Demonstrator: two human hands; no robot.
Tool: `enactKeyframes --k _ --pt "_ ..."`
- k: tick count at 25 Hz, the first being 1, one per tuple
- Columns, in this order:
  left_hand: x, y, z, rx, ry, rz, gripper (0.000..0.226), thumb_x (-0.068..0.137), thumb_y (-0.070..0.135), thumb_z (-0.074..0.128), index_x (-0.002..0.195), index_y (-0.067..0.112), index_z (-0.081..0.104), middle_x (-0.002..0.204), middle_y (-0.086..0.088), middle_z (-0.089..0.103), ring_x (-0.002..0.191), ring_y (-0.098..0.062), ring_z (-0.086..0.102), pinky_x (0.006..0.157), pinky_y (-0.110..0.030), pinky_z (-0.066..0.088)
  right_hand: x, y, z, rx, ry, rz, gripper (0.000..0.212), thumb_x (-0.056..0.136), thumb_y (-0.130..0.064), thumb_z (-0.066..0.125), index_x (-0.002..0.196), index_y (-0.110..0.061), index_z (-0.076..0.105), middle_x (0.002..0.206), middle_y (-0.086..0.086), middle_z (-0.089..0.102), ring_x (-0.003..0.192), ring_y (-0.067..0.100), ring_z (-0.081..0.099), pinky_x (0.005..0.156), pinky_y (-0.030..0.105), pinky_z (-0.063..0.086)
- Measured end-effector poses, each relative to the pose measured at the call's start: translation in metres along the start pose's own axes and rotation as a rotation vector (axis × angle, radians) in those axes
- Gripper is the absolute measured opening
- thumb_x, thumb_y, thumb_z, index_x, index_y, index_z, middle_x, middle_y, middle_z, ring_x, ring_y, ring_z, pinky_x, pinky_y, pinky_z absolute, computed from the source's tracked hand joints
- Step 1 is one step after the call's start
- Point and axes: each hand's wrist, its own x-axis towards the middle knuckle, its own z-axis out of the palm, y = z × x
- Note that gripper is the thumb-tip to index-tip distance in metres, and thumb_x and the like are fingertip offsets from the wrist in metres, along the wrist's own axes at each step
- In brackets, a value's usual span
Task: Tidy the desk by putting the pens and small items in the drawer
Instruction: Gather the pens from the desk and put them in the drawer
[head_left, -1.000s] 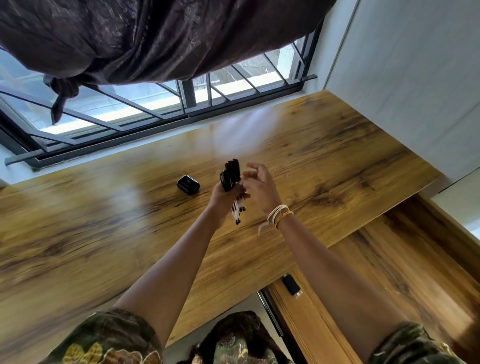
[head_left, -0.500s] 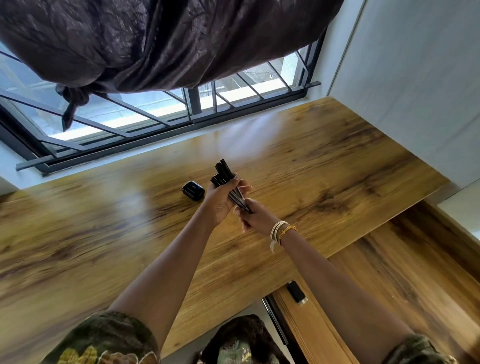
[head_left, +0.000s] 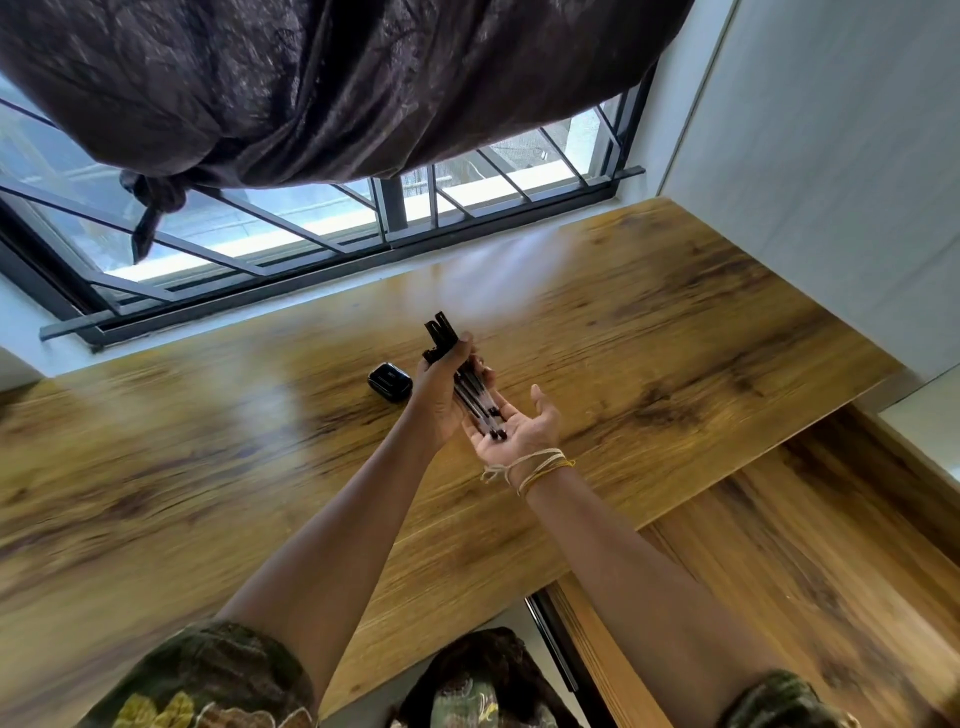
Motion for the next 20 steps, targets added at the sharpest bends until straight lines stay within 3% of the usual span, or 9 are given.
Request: enactKeyframes --k 4,7,10,13,16,18,20 --pt "-0.006 -0.010 0.003 0.068 0.008 -0.015 0.014 0.091 0.012 0.063 0.078 0.007 0.059 0.063 -0.005 0.060 0.059 -0.019 0.063 0.070 -0.037 0.055 -0.005 0.001 0.021 0.043 -0.003 0.008 0.051 0.092 -0.053 0.042 0.080 -0.008 0.063 0.089 0.016 0.068 0.087 0.032 0.065 0.075 0.039 0.054" --pt "-0.006 -0.007 -0.001 0.100 -0.009 -0.033 0.018 0.091 0.017 0.063 0.076 0.007 0.061 0.066 -0.007 0.060 0.063 -0.021 0.062 0.074 -0.040 0.055 -0.006 0.005 0.021 0.026 0.017 0.003 0.051 0.097 -0.045 0.035 0.077 -0.008 0.063 0.074 0.016 0.072 0.082 0.030 0.067 0.071 0.039 0.054" --pt "-0.009 -0.006 0.002 0.163 0.072 -0.049 0.023 0.094 0.020 0.059 0.074 0.008 0.058 0.063 -0.005 0.060 0.060 -0.019 0.064 0.069 -0.037 0.055 -0.004 0.013 0.019 -0.087 -0.004 -0.001 0.036 0.098 -0.024 0.034 0.084 -0.010 0.063 0.079 0.013 0.070 0.082 0.026 0.066 0.072 0.034 0.055" --pt "-0.005 -0.005 -0.004 0.302 0.170 -0.008 0.021 0.095 0.022 0.058 0.078 0.010 0.058 0.073 -0.006 0.065 0.078 -0.023 0.065 0.075 -0.037 0.053 -0.005 0.016 0.011 -0.299 0.002 -0.017 0.024 0.093 -0.009 0.037 0.091 0.000 0.059 0.086 0.018 0.062 0.077 0.026 0.062 0.072 0.034 0.055" --pt "-0.003 -0.001 -0.015 0.610 0.195 -0.002 0.022 0.095 0.031 0.056 0.079 0.016 0.061 0.107 -0.010 0.069 0.102 -0.024 0.061 0.092 -0.042 0.048 -0.017 0.008 0.002 -0.591 -0.093 -0.008 0.016 0.094 -0.006 0.045 0.087 0.002 0.056 0.079 0.016 0.056 0.069 0.024 0.057 0.063 0.032 0.058" --pt "-0.006 0.002 -0.018 0.657 0.092 -0.056 0.024 0.096 0.032 0.054 0.085 0.014 0.062 0.117 -0.006 0.067 0.112 -0.024 0.059 0.100 -0.045 0.045 -0.023 0.000 -0.002 -0.890 -0.244 -0.007 0.011 0.094 -0.010 0.052 0.093 -0.002 0.059 0.079 0.012 0.059 0.070 0.022 0.060 0.065 0.030 0.057" --pt "-0.011 0.005 -0.017 0.609 -0.067 -0.124 0.030 0.097 0.031 0.052 0.103 0.004 0.063 0.119 -0.004 0.066 0.116 -0.024 0.058 0.101 -0.045 0.047 -0.026 -0.007 -0.004 -1.102 -0.384 -0.020 0.008 0.094 -0.012 0.056 0.096 -0.007 0.061 0.079 0.008 0.062 0.071 0.018 0.062 0.069 0.029 0.056"
